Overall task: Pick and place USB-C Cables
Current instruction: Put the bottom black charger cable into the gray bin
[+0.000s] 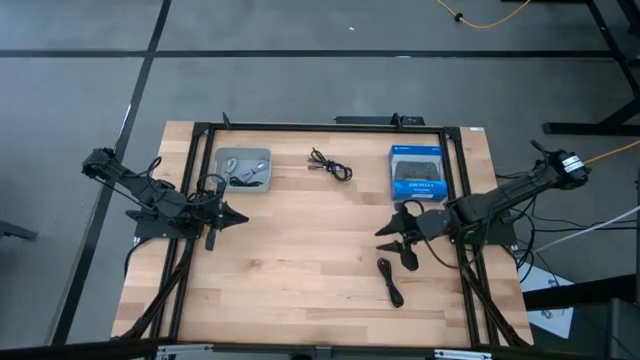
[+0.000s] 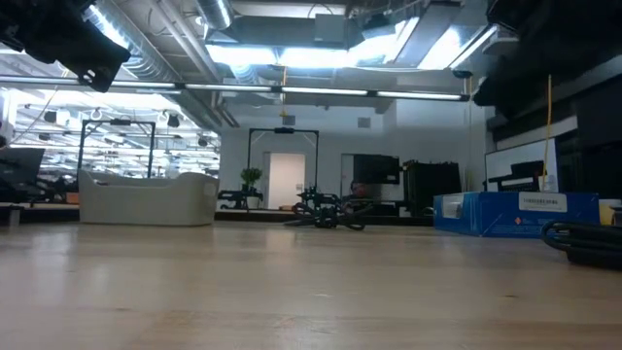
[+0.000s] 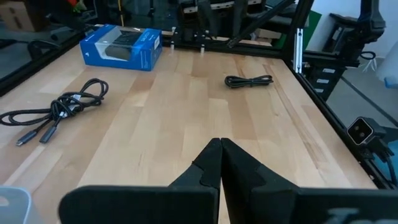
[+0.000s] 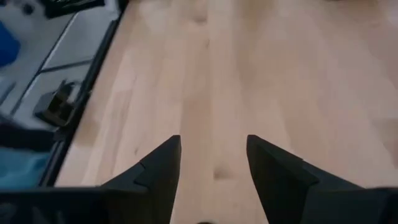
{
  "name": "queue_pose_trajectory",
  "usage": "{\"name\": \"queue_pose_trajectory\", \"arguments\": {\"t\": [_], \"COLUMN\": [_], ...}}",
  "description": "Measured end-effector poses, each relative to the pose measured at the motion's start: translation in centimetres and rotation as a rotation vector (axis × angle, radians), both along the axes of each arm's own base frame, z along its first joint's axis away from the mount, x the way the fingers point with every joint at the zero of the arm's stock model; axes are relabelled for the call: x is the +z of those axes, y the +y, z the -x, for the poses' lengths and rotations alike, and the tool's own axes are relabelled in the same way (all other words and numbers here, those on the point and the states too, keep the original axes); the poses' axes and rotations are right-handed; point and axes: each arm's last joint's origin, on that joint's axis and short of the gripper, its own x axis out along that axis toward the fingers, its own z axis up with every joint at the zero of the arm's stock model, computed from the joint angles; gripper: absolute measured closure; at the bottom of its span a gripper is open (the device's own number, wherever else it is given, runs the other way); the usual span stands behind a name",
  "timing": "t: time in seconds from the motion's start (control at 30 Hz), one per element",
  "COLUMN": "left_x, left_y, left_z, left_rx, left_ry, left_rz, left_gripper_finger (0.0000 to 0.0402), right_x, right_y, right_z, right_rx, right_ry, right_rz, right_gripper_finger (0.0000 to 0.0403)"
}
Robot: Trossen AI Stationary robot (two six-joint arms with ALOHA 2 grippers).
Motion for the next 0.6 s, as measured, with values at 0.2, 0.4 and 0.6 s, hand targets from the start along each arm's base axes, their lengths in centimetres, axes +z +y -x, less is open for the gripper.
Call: {"name": "queue_pose_trajectory", "arguments": {"t": [0.2,0.4,0.6], "left_x": [0.00,0.00,0.00], "left_y": [-0.01,-0.01,-0.01], "left_z": [0.00,0.00,0.00], "left_rx": [-0.003,-0.003,-0.003], "left_ry": [0.000,0.000,0.000], "left_rz": [0.000,0.000,0.000], "left_gripper_finger": [0.0401,0.0401,0.0401], "right_x": [-0.04,-0.04,-0.04], "right_y": [0.00,-0.01,-0.01], "right_z": [0.01,0.01,0.01], "right_rx": [-0.001,-0.002,-0.002], "right_ry": [0.002,0.003,0.003], "right_rz": [0.002,0.002,0.002], "right_gripper_finger": [0.0214,0.0215,0.0215]}}
